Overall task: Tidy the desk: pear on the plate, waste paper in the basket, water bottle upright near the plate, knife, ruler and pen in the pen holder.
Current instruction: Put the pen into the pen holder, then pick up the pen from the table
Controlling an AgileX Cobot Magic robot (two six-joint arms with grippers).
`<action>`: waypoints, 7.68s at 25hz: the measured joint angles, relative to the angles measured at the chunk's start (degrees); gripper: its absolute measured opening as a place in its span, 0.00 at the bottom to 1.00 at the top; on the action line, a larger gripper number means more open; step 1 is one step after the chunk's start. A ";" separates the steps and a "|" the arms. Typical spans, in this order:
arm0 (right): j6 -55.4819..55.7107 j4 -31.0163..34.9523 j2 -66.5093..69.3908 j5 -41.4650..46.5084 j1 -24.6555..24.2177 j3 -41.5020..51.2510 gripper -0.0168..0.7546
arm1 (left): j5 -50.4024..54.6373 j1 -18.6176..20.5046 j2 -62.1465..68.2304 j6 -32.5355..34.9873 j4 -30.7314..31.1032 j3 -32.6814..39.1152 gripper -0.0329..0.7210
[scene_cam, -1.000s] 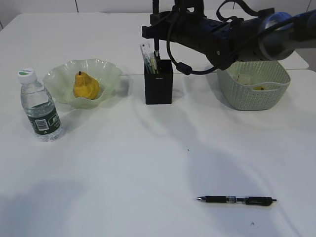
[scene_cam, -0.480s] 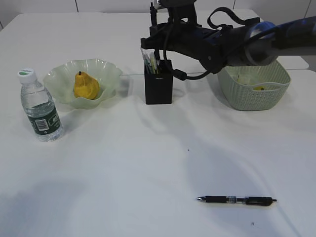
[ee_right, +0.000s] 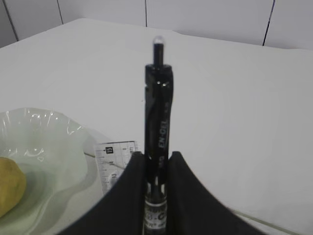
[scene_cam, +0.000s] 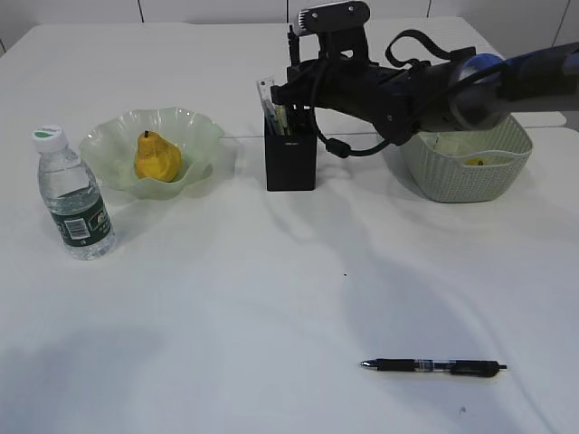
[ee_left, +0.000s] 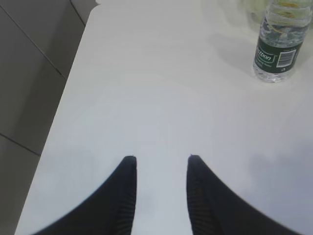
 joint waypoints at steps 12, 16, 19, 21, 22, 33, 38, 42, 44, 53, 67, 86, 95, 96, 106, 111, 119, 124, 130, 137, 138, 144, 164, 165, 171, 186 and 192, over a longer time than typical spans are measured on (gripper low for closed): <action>0.00 0.00 0.09 0.00 0.00 0.00 0.14 | -0.29 0.00 0.00 0.00 0.00 0.00 0.36; 0.00 0.00 0.09 0.52 0.00 0.00 0.16 | -0.29 0.00 0.00 0.00 0.00 0.00 0.36; 0.00 0.00 0.09 1.56 0.00 0.00 0.20 | -0.29 0.00 0.00 0.00 0.00 0.00 0.36; 0.00 0.00 0.09 1.96 0.00 0.00 0.24 | -0.39 0.00 0.00 0.00 0.00 0.00 0.36; 0.00 0.00 0.09 1.96 0.00 0.00 0.26 | -0.39 0.00 0.00 0.00 0.00 0.00 0.36; 2.99 0.00 0.09 2.28 0.00 -0.04 0.34 | -0.39 0.00 0.00 0.00 0.00 0.00 0.36; 4.73 0.00 -0.78 5.50 0.00 -0.04 0.34 | -0.39 0.00 0.00 0.00 0.00 0.00 0.36; 5.11 0.11 -3.80 10.50 0.00 -0.13 0.34 | -0.39 0.00 0.00 0.00 0.00 0.00 0.36; 5.47 0.20 -5.35 13.15 0.00 -0.13 0.34 | -0.39 0.00 0.00 0.00 0.00 0.00 0.36; 5.91 0.87 -14.11 30.89 0.00 -0.49 0.34 | -1.15 0.00 0.00 0.00 -0.79 0.00 0.36; 6.05 5.66 -31.09 56.13 0.00 -0.62 0.34 | 0.86 0.00 0.97 1.69 -6.78 0.00 0.36; 3.09 5.44 -34.54 76.38 0.00 -0.71 0.34 | 5.87 -0.22 7.94 21.76 -20.97 0.00 0.36; -0.12 5.76 -34.54 84.26 0.00 -0.71 0.34 | 6.31 -0.34 9.75 23.04 -24.86 0.00 0.36; -0.22 5.87 -34.54 84.65 0.00 -0.71 0.34 | 6.31 -0.34 9.75 23.04 -25.28 0.00 0.36; -0.88 6.57 -34.54 85.81 0.00 -0.71 0.34 | 7.96 -0.34 9.75 23.84 -26.61 0.00 0.40; -3.84 9.42 -34.54 86.13 0.00 -0.71 0.34 | 8.47 -0.34 10.25 27.57 -27.20 -0.11 0.54; -5.88 11.38 -34.54 86.19 0.00 -0.71 0.34 | 10.86 -0.34 16.84 29.99 -27.22 -4.78 0.58; -5.97 11.38 -35.80 86.19 0.00 -0.59 0.34 | 11.32 -0.34 20.13 31.22 -26.88 -9.94 0.58; -5.97 10.38 -43.03 86.38 0.00 1.28 0.34 | 11.47 -0.34 23.91 33.03 -26.88 -13.76 0.58; -5.52 7.85 -51.54 86.41 0.00 8.21 0.34 | 12.92 -2.65 28.88 35.39 -28.58 -16.71 0.58; -5.16 7.48 -52.46 86.41 0.00 9.97 0.34 | 13.03 -3.35 29.72 35.49 -28.58 -17.27 0.58; -2.78 5.50 -58.02 86.47 0.00 20.89 0.34 | 13.42 -9.22 34.02 35.75 -28.72 -21.51 0.58; 1.93 8.45 -79.10 86.22 0.00 44.79 0.34 | 14.23 -23.19 48.80 40.76 -26.80 -31.07 0.58; 2.56 8.45 -80.91 86.22 0.00 45.65 0.34 | 14.23 -23.52 49.27 41.21 -26.80 -31.18 0.58; 5.94 8.59 -90.85 86.57 0.00 47.95 0.34 | 13.22 -26.00 52.08 43.37 -26.80 -31.19 0.58; 8.46 7.11 -95.43 86.88 0.00 50.82 0.34 | 9.33 -34.93 61.09 45.81 -27.04 -32.02 0.58; 8.46 8.34 -95.43 86.88 0.00 50.82 0.34 | 7.21 -34.93 61.09 45.90 -30.63 -32.16 0.57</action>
